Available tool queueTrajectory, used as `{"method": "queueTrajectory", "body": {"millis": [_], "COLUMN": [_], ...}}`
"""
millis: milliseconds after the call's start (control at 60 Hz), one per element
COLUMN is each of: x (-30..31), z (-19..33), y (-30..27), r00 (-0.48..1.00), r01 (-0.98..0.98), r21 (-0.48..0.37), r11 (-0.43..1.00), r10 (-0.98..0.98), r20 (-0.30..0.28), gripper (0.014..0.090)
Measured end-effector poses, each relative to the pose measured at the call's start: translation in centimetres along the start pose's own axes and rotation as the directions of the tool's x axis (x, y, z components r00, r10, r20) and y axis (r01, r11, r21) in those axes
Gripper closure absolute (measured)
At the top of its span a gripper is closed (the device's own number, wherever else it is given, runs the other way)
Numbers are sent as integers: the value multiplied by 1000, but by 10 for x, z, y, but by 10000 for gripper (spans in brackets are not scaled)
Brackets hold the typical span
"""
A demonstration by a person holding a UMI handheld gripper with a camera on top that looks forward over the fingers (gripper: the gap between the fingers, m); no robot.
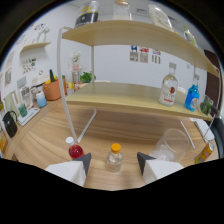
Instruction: Make me a cup of Vodka Sunrise.
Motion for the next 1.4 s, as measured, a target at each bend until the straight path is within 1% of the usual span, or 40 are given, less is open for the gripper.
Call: {"method": "queueTrajectory", "body": {"millis": [150,267,333,400,500,600,733,800,917,983,1050,1150,1300,1400], "x": [4,19,34,53,86,120,156,169,187,193,201,207,209,210], "z": [-61,-103,-120,-134,-152,-163,-166,-165,-153,-143,-133,-110,-84,-72], "y": [-29,-26,-17,-12,-25,-62,-131,-169,-224,-249,-267,-284,-293,-292], "r00": [1000,1000,1000,999,996,991,987,985,985,985,984,983,985,983], "r01": [9,-17,-27,-27,-35,-46,-35,-23,-16,-20,-19,-30,-71,-84], "r21": [76,78,62,52,73,131,224,284,352,378,392,383,348,331], "r11": [997,997,998,998,997,990,974,959,936,926,920,923,935,940], "r10": [-10,16,27,28,41,61,69,70,76,83,87,96,121,132], "r20": [24,13,-5,-36,-80,-115,-144,-155,-156,-151,-158,-154,-123,-128], "gripper": [183,183,184,184,182,178,181,178,180,184,211,240,402,572]}}
